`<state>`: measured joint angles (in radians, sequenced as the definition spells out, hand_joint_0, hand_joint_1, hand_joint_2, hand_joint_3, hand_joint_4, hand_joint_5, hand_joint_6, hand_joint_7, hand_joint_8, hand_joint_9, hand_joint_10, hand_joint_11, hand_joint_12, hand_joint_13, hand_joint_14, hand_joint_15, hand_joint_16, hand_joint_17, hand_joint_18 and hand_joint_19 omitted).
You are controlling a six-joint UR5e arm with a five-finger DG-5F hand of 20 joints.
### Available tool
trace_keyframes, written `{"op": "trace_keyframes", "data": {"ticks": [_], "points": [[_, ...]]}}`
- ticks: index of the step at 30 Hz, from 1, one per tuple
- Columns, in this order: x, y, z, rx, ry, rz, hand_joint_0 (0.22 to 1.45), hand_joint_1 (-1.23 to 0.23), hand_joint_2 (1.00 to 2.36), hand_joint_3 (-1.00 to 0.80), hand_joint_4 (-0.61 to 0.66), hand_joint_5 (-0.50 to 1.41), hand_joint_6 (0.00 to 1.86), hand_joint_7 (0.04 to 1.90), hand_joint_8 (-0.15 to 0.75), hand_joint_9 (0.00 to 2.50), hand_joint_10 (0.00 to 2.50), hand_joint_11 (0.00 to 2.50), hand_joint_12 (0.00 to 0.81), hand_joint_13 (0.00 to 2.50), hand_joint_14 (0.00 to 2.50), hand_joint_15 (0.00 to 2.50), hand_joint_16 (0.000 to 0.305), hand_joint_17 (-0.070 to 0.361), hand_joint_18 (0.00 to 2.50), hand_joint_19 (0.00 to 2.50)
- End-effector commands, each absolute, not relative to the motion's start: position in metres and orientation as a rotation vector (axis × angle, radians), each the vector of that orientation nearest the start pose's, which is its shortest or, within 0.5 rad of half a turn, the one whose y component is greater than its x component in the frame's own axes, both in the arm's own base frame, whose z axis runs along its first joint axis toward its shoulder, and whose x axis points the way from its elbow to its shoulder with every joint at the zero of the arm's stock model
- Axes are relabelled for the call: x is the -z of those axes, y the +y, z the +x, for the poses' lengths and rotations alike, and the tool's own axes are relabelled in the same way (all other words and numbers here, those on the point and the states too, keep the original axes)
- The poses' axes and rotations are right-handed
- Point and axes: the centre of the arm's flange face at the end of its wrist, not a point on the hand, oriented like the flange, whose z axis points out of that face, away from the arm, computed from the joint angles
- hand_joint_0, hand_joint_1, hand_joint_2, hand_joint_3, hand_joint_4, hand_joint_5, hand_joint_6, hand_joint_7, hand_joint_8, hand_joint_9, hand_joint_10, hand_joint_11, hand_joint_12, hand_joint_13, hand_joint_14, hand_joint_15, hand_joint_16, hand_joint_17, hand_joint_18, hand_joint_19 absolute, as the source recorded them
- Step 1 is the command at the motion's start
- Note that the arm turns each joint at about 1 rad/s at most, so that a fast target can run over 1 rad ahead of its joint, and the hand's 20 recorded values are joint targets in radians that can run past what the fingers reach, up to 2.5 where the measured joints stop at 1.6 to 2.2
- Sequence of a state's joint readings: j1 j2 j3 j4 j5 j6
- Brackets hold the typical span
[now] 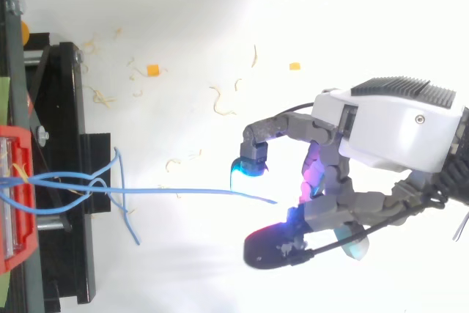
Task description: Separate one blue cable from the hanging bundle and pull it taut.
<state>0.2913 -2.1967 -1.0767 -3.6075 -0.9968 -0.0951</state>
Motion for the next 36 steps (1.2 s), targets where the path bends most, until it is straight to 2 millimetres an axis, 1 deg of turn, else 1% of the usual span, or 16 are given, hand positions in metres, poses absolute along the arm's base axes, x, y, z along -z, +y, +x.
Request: {"op": "trace_keyframes", "data": {"ticks": [1, 2, 4, 6, 8, 11, 12, 15, 16, 19, 28, 32, 34, 36], "points": [[-0.3259, 0.0086, 0.6771, -0.461, 1.538, 1.424, 0.45, -0.56, 1.00, -0.50, 0.21, 0.11, 0.51, 1.04, 0.174, 1.91, 0.01, 0.39, 0.289, 1.24, 0.02, 0.53, 0.055, 0.123, 0.88, 0.61], [-0.3259, 0.0075, 0.6771, -0.460, 1.537, 1.425, 0.45, -0.55, 1.00, -0.50, 0.21, 0.10, 0.51, 1.05, 0.171, 1.91, 0.01, 0.38, 0.297, 1.24, 0.02, 0.54, 0.055, 0.124, 0.88, 0.61], [-0.3259, 0.0075, 0.6771, -0.460, 1.537, 1.425, 0.44, -0.47, 1.00, -0.50, 0.22, 0.10, 0.51, 1.05, 0.181, 1.90, 0.01, 0.37, 0.299, 1.24, 0.02, 0.54, 0.057, 0.128, 0.88, 0.61], [-0.3259, 0.0075, 0.6771, -0.460, 1.537, 1.425, 0.47, -0.42, 1.00, -0.50, 0.21, 0.10, 0.51, 1.04, 0.180, 1.89, 0.01, 0.38, 0.292, 1.23, 0.02, 0.55, 0.055, 0.124, 0.84, 0.63], [-0.3259, 0.0075, 0.6771, -0.460, 1.537, 1.425, 0.51, -0.43, 1.00, -0.50, 0.20, 0.10, 0.51, 1.05, 0.170, 1.88, 0.01, 0.39, 0.281, 1.21, 0.02, 0.55, 0.051, 0.115, 0.81, 0.65], [-0.3259, 0.0075, 0.6771, -0.460, 1.537, 1.425, 0.60, -0.53, 1.00, -0.47, 0.18, 0.11, 0.51, 1.06, 0.153, 1.90, 0.02, 0.42, 0.255, 1.21, 0.02, 0.57, 0.045, 0.102, 0.77, 0.67], [-0.3259, 0.0075, 0.6771, -0.459, 1.538, 1.424, 0.64, -0.57, 1.00, -0.45, 0.18, 0.11, 0.51, 1.07, 0.151, 1.94, 0.02, 0.43, 0.252, 1.23, 0.02, 0.57, 0.044, 0.100, 0.79, 0.67], [-0.3259, 0.0075, 0.6771, -0.459, 1.538, 1.424, 0.70, -0.64, 1.01, -0.36, 0.21, 0.12, 0.51, 1.10, 0.143, 1.98, 0.02, 0.47, 0.248, 1.26, 0.02, 0.57, 0.042, 0.094, 0.84, 0.66], [-0.3259, 0.0075, 0.6771, -0.460, 1.537, 1.425, 0.72, -0.66, 1.01, -0.33, 0.22, 0.12, 0.51, 1.11, 0.127, 2.00, 0.02, 0.47, 0.247, 1.26, 0.02, 0.56, 0.041, 0.092, 0.85, 0.65], [-0.3259, 0.0075, 0.6771, -0.461, 1.536, 1.426, 0.72, -0.67, 1.01, -0.28, 0.22, 0.12, 0.51, 1.12, 0.139, 2.01, 0.02, 0.48, 0.248, 1.28, 0.02, 0.56, 0.041, 0.092, 0.87, 0.64], [-0.3265, 0.0086, 0.6774, -0.467, 1.531, 1.431, 0.73, -0.69, 1.01, -0.22, 0.22, 0.13, 0.51, 1.14, 0.139, 2.00, 0.02, 0.51, 0.253, 1.28, 0.02, 0.57, 0.041, 0.092, 0.89, 0.63], [-0.3270, 0.0089, 0.6777, -0.474, 1.527, 1.436, 0.72, -0.71, 1.01, -0.16, 0.21, 0.13, 0.51, 1.14, 0.142, 1.99, 0.02, 0.47, 0.256, 1.28, 0.02, 0.56, 0.043, 0.096, 0.91, 0.62], [-0.3268, 0.0097, 0.6778, -0.488, 1.527, 1.444, 0.71, -0.73, 1.01, -0.08, 0.19, 0.13, 0.51, 1.12, 0.147, 1.99, 0.02, 0.43, 0.263, 1.29, 0.02, 0.54, 0.045, 0.102, 0.92, 0.59], [-0.3266, 0.0102, 0.6778, -0.496, 1.528, 1.450, 0.71, -0.74, 1.01, -0.05, 0.19, 0.13, 0.51, 1.10, 0.147, 1.99, 0.02, 0.42, 0.262, 1.29, 0.02, 0.53, 0.046, 0.104, 0.93, 0.58]]}}
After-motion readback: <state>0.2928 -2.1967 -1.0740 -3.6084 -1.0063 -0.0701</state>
